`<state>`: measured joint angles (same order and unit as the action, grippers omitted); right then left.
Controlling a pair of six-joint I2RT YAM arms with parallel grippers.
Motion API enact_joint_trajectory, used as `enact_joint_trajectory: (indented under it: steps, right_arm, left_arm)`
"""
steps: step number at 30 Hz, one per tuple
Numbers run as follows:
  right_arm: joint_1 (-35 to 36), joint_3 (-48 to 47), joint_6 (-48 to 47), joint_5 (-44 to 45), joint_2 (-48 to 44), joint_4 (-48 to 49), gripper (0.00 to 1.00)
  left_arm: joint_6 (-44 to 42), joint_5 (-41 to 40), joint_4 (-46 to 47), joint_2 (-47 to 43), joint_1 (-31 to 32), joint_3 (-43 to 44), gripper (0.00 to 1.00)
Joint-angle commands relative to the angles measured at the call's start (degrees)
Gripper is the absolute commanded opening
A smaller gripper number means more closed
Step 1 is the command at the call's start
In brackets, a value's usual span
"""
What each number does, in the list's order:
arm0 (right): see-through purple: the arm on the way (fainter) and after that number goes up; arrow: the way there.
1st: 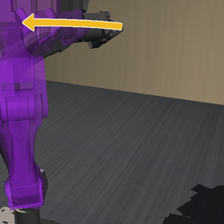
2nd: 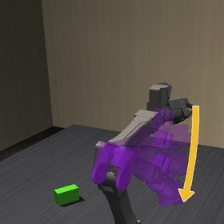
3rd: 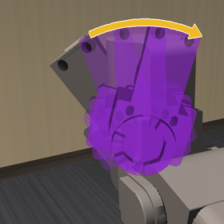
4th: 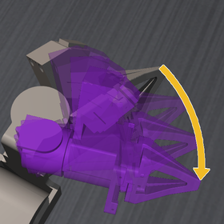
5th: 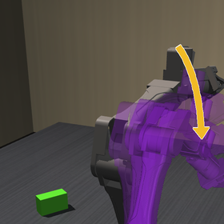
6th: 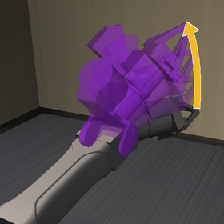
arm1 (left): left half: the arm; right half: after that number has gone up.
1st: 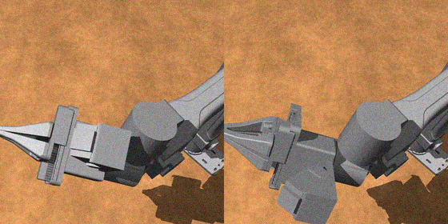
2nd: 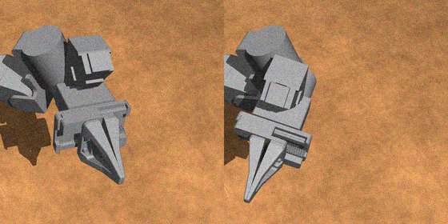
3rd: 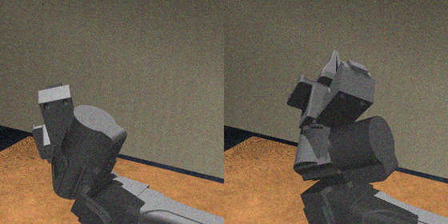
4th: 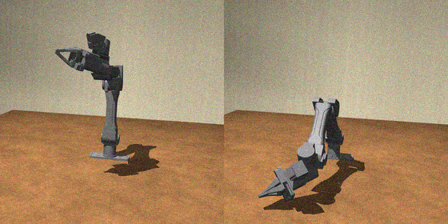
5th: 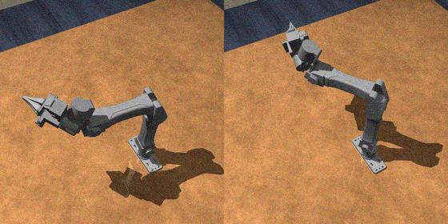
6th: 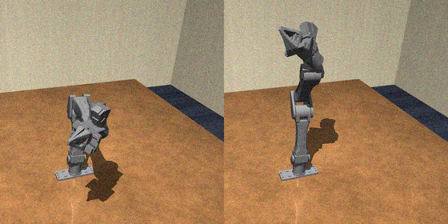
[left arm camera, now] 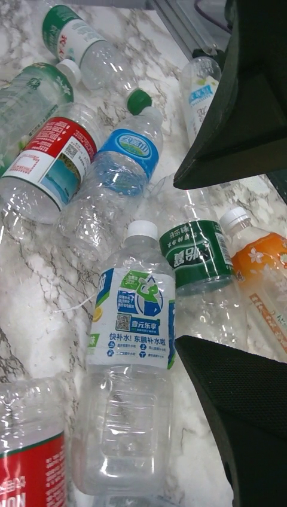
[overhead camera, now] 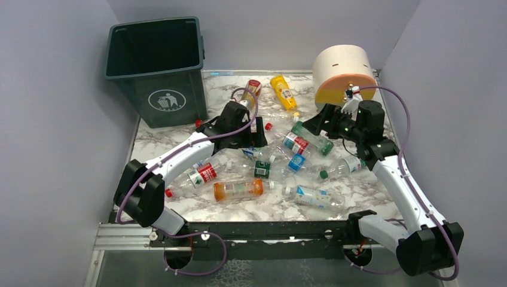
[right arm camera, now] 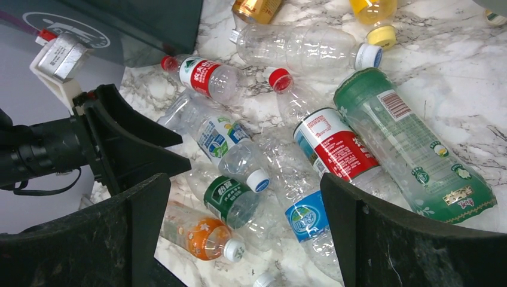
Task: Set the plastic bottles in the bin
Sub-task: Pick up the plastic bottle at the center of the board.
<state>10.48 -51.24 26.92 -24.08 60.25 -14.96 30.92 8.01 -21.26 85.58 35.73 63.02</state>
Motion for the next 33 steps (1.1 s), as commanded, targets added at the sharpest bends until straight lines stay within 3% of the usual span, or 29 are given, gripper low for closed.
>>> enact_joint_trajectory:
  steps: [1,6,11,19,24,33]
  right_arm:
    - [-0.15,-1.3,-0.31,-1.64,-1.31,-0.02,1.0]
    - [-0.16,-1.12,-0.02,-2.8,-0.44,0.54,1.0]
    - [-0.12,-0.98,-0.1,-2.86,-0.92,0.37,1.0]
    - [-0.13,0.1,0.21,-3.06,-1.24,0.77,1.0]
    - [-0.11,1.24,1.19,-4.13,-1.69,1.77,1.0]
    - [-0.13,2.39,2.43,-5.74,-2.69,2.65,1.0]
  left_arm:
    - [11.56,-2.43,-1.2,-0.92,-0.12,-1.65,0.99]
    - [21.65,-2.72,-2.46,4.22,1.54,0.49,0.99]
    - [29.79,-9.15,-9.25,6.87,4.94,4.58,0.99]
    - [38.85,-17.09,-15.63,7.61,5.32,4.96,0.99]
    - [41.3,-22.71,-16.66,8.59,5.24,6.69,0.99]
    - [42.22,-23.88,-18.43,16.29,3.98,12.56,0.99]
